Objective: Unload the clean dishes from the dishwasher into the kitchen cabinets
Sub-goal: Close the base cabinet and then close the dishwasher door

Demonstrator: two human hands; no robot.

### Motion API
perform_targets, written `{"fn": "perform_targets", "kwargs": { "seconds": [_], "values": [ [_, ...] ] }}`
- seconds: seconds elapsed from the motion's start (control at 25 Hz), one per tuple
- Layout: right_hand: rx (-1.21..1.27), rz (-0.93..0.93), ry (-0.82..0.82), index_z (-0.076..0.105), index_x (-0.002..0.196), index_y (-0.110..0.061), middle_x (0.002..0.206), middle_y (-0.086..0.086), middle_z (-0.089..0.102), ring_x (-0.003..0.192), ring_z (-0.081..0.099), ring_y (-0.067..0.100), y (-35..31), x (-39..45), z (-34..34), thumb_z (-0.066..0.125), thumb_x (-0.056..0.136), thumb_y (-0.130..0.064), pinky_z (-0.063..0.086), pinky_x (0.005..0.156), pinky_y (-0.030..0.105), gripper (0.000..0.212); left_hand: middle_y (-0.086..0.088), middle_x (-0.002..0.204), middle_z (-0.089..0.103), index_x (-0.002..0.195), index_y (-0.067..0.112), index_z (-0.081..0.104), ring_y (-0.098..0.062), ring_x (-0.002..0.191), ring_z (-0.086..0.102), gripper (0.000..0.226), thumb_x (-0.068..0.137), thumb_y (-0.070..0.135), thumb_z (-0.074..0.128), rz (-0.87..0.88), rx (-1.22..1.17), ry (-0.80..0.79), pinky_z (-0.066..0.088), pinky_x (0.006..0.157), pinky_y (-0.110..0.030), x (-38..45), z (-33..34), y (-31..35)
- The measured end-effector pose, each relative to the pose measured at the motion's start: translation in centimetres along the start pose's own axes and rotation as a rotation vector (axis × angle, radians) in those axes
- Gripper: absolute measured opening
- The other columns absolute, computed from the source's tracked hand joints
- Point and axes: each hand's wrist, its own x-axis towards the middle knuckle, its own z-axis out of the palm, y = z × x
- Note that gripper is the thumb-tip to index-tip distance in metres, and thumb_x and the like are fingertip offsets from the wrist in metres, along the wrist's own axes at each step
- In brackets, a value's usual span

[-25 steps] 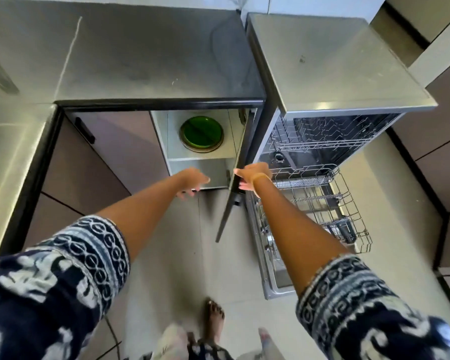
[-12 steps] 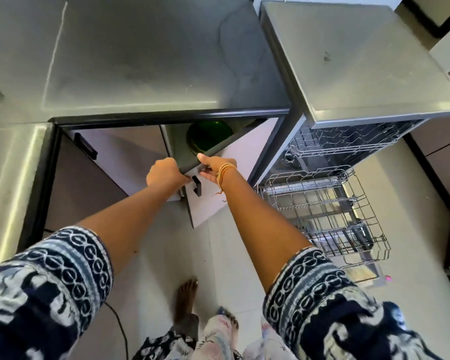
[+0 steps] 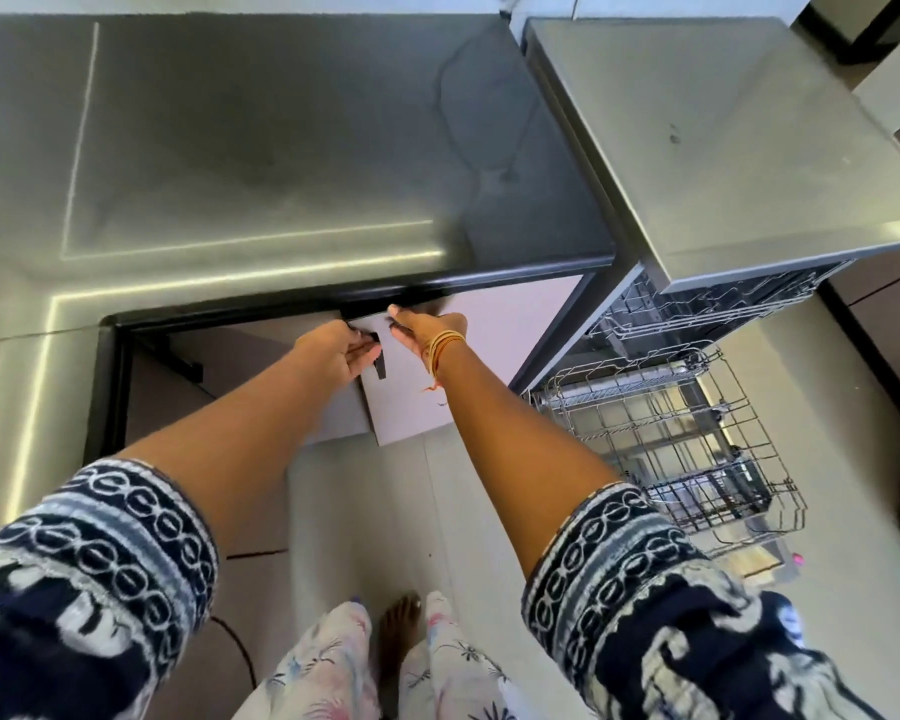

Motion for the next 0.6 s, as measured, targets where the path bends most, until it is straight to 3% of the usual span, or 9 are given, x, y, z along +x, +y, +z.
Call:
{"fn": "perform_targets", "kwargs": {
  "seconds": [0.08, 0.2, 0.28, 0.32, 0.4, 0.52, 0.6],
  "values": [
    [0.065, -0.017, 0.053, 0.057, 0.109, 0.011, 0.103, 0.027, 0.068, 0.075, 0.072, 0.032, -0.2, 0.8, 1.5, 0.075, 0.074, 0.006, 0.061, 0.065, 0.036, 0.04, -0.013, 0.079, 0.058, 0.08, 0.0, 0.05, -0.018, 0.069, 0.058, 0.021, 0.097, -0.002, 0.039, 0.033, -0.091, -0.013, 0.052, 0.087, -0.031, 0.9, 0.6, 1.4],
    [0.063, -0.057, 0.169, 0.062, 0.105, 0.009, 0.1, 0.025, 0.07, 0.064, 0.071, 0.029, -0.4, 1.9, 2.7, 0.07, 0.078, 0.004, 0.061, 0.056, 0.033, 0.029, -0.016, 0.084, 0.056, 0.083, -0.003, 0.051, -0.021, 0.071, 0.057, 0.02, 0.095, -0.009, 0.036, 0.045, -0.237, -0.042, 0.05, 0.096, -0.031, 2.1, 1.2, 2.4],
    [0.074, -0.052, 0.192, 0.065, 0.104, 0.007, 0.098, 0.021, 0.071, 0.058, 0.069, 0.024, 0.1, 2.4, 2.9, 0.069, 0.08, 0.003, 0.061, 0.056, 0.03, 0.025, -0.019, 0.101, 0.062, 0.103, -0.006, 0.055, -0.022, 0.079, 0.062, 0.02, 0.092, -0.012, 0.038, 0.053, -0.304, -0.043, 0.055, 0.084, -0.031, 2.7, 0.9, 2.1],
    [0.105, -0.048, 0.189, 0.065, 0.105, 0.006, 0.1, 0.02, 0.071, 0.059, 0.069, 0.023, 0.5, 2.7, 2.9, 0.07, 0.079, 0.003, 0.061, 0.057, 0.03, 0.027, -0.018, 0.111, 0.063, 0.116, -0.005, 0.054, -0.022, 0.086, 0.065, 0.028, 0.092, -0.01, 0.039, 0.058, -0.311, -0.044, 0.056, 0.079, -0.03, 2.8, 0.8, 1.7],
    [0.144, -0.04, 0.157, 0.066, 0.106, 0.007, 0.103, 0.021, 0.07, 0.07, 0.071, 0.027, 0.9, 3.4, 2.5, 0.071, 0.077, 0.004, 0.062, 0.064, 0.034, 0.03, -0.016, 0.124, 0.062, 0.126, -0.003, 0.052, -0.022, 0.102, 0.067, 0.033, 0.096, -0.002, 0.037, 0.072, -0.281, 0.005, 0.056, 0.082, -0.028, 3.4, 0.7, 0.7],
    [-0.015, -0.017, 0.124, 0.063, 0.111, 0.005, 0.099, 0.017, 0.069, 0.084, 0.069, 0.029, 0.6, 4.3, 0.8, 0.074, 0.078, -0.001, 0.06, 0.077, 0.038, 0.036, -0.015, 0.113, 0.065, 0.107, 0.0, 0.057, -0.024, 0.087, 0.066, 0.023, 0.099, 0.009, 0.036, 0.126, -0.149, 0.181, 0.057, 0.074, -0.03, 4.2, 1.9, -0.1],
    [-0.195, -0.035, 0.116, 0.054, 0.127, -0.004, 0.1, 0.015, 0.064, 0.099, 0.066, 0.031, 0.7, 4.6, -1.1, 0.074, 0.081, -0.008, 0.055, 0.091, 0.041, 0.051, -0.017, 0.112, 0.063, 0.118, 0.001, 0.053, -0.028, 0.094, 0.064, 0.027, 0.096, 0.012, 0.043, 0.16, 0.167, 0.224, 0.055, 0.084, -0.036, 4.5, 3.0, -0.8]
  ]
}}
